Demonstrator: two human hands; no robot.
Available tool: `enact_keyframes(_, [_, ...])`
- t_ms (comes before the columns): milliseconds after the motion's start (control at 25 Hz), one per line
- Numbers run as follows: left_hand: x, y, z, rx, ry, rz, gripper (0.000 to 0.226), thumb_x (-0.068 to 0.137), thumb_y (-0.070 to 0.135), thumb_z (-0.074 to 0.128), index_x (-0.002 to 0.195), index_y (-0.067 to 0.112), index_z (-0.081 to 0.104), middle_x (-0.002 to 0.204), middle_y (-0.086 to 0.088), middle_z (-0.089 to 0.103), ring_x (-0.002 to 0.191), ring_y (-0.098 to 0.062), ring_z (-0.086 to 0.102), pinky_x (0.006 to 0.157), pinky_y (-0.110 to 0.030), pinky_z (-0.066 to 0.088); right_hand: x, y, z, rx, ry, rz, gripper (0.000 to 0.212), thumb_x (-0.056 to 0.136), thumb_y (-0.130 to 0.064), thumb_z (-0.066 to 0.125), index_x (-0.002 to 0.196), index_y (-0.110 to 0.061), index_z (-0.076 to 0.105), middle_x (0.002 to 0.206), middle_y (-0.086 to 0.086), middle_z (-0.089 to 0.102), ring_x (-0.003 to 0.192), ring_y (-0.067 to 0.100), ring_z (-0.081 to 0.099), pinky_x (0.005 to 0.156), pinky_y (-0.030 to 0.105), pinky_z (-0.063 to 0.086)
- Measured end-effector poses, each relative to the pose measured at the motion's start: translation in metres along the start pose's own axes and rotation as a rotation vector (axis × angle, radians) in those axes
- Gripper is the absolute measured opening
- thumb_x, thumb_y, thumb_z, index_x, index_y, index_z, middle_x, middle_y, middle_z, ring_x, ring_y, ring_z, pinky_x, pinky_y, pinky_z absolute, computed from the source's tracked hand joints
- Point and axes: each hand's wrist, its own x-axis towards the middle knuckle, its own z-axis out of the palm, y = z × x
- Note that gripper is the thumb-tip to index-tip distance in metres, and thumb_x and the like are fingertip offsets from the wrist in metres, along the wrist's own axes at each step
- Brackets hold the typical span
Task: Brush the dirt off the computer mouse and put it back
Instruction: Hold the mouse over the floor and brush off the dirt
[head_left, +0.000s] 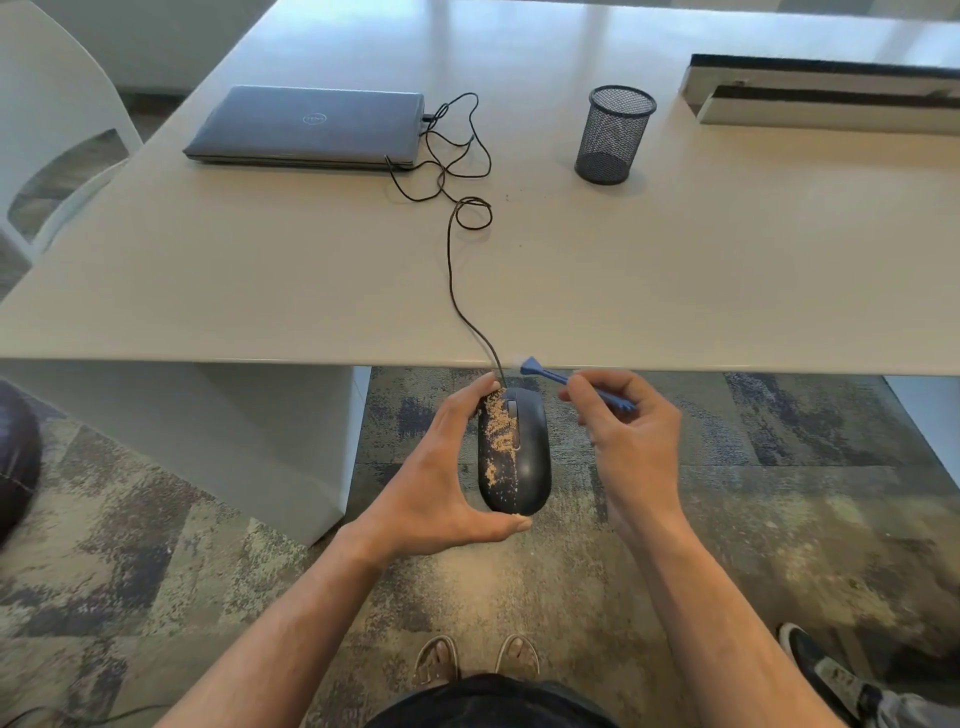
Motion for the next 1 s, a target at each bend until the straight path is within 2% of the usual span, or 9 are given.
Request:
enact_keyframes(200, [-0.006,0.001,0.006,-0.012,-0.017,-0.007,0.126,0.062,0.042,0.092,0.156,0.039,0.008,0.157,0.019,0.027,0.148,-0.005,0.025,0.117,-0.017,0.021,0.009,0.000,0.019,-0.066,-0.181,0.018,0.006,0.088,-0.017,0.080,0.088,-0.023,0.078,0.086,0.000,0.079,0.083,0.015,0.076,0.073,0.020,0.057])
enact_keyframes(320, [-0.007,0.003,0.006,-0.016,-0.008,-0.006,0.127,0.063,0.040,0.092,0.156,0.041,0.005,0.158,0.020,0.024,0.149,-0.004,0.023,0.118,-0.018,0.020,0.009,-0.001,0.025,-0.059,-0.281,0.030,0.007,0.085,-0.017,0.082,0.085,-0.024,0.081,0.086,0.001,0.080,0.082,0.017,0.076,0.074,0.026,0.058])
enact_keyframes(520, [-0.009,0.001,0.005,-0.012,-0.001,-0.053,0.130,0.063,0.043,0.091,0.156,0.041,0.000,0.161,0.017,0.020,0.149,0.000,0.019,0.118,-0.016,0.020,0.009,0.004,0.029,-0.071,-0.423,-0.022,0.014,0.085,-0.015,0.081,0.089,-0.028,0.082,0.088,-0.002,0.081,0.085,0.017,0.077,0.077,0.025,0.059])
enact_keyframes(680, [-0.010,-0.002,0.006,-0.032,-0.017,-0.103,0.133,0.062,0.040,0.092,0.155,0.043,-0.003,0.161,0.015,0.022,0.148,0.004,0.019,0.115,-0.013,0.020,0.010,0.009,0.028,-0.177,-0.462,-0.124,0.018,0.086,-0.017,0.082,0.091,-0.034,0.081,0.089,-0.010,0.080,0.089,0.009,0.075,0.080,0.024,0.058])
enact_keyframes(840, [-0.008,-0.003,0.008,-0.029,-0.025,-0.122,0.132,0.062,0.039,0.092,0.155,0.041,-0.002,0.159,0.017,0.023,0.146,0.006,0.021,0.116,-0.016,0.022,0.012,0.017,0.025,-0.236,-0.462,-0.173,0.018,0.087,-0.019,0.080,0.092,-0.036,0.081,0.091,-0.016,0.077,0.096,0.010,0.071,0.087,0.035,0.054])
enact_keyframes(920, [-0.007,-0.004,0.009,-0.039,-0.019,-0.129,0.130,0.061,0.039,0.092,0.155,0.041,0.002,0.156,0.021,0.025,0.145,0.007,0.023,0.114,-0.013,0.022,0.013,0.020,0.024,-0.273,-0.447,-0.167,0.022,0.086,-0.020,0.081,0.091,-0.041,0.080,0.093,-0.019,0.075,0.102,0.012,0.065,0.092,0.039,0.050])
enact_keyframes(1000, [-0.007,-0.005,0.008,-0.048,-0.011,-0.133,0.127,0.061,0.040,0.092,0.154,0.042,0.005,0.154,0.022,0.028,0.144,0.008,0.025,0.113,-0.011,0.023,0.013,0.022,0.023,-0.301,-0.441,-0.169,0.022,0.086,-0.022,0.081,0.091,-0.043,0.080,0.097,-0.021,0.074,0.109,0.013,0.061,0.094,0.034,0.046])
